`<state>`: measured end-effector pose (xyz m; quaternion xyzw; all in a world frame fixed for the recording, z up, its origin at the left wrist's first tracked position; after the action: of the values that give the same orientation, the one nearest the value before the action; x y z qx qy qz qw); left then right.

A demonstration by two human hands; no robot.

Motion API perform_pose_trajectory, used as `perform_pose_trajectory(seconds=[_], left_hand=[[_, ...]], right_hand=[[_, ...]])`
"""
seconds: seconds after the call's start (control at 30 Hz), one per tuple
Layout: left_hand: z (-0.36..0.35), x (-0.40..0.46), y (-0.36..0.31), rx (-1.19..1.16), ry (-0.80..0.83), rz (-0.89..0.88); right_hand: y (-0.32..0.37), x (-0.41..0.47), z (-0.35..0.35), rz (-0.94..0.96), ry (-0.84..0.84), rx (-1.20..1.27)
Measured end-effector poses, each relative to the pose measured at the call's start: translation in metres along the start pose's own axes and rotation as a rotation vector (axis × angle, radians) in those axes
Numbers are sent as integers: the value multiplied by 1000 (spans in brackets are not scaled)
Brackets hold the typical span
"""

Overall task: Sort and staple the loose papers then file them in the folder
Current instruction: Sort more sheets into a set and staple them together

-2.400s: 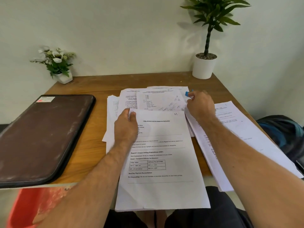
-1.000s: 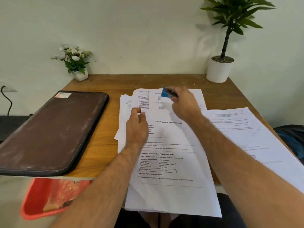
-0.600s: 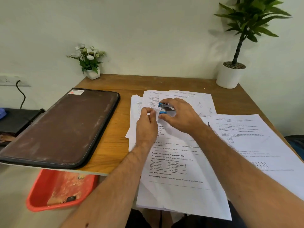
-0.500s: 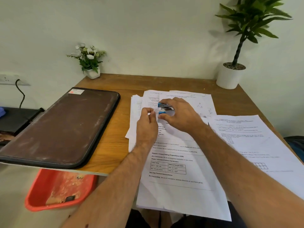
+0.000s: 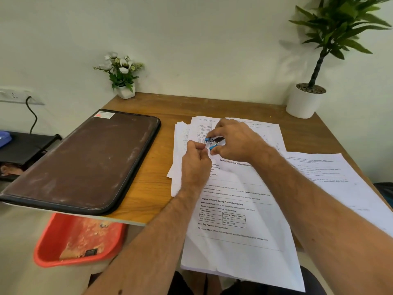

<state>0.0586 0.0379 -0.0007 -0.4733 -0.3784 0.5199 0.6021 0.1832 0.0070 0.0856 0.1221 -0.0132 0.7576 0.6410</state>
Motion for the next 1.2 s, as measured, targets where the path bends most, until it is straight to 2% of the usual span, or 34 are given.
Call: perform_pose_trajectory(seconds=[0.47,0.9,1.2], left_hand=[[0,2,0,27,16,12],[1,1,-1,51,14,39],[0,1,-4,50,15,41]], right_hand=[[6,12,3,58,105,-134],[9,14,1,41,85,-130],[12,11,-2,33,34,-226]])
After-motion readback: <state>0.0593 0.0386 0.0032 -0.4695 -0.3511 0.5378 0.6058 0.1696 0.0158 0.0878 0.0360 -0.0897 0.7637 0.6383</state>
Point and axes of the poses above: each hand's wrist, its own x-axis towards the middle knuckle, its own z-axis out of the back of the hand, y = z × x, the point moved 2 cm from there along x, towards the middle knuckle, and after that the axes turned 12 degrees about z, right-handed, at the moved point
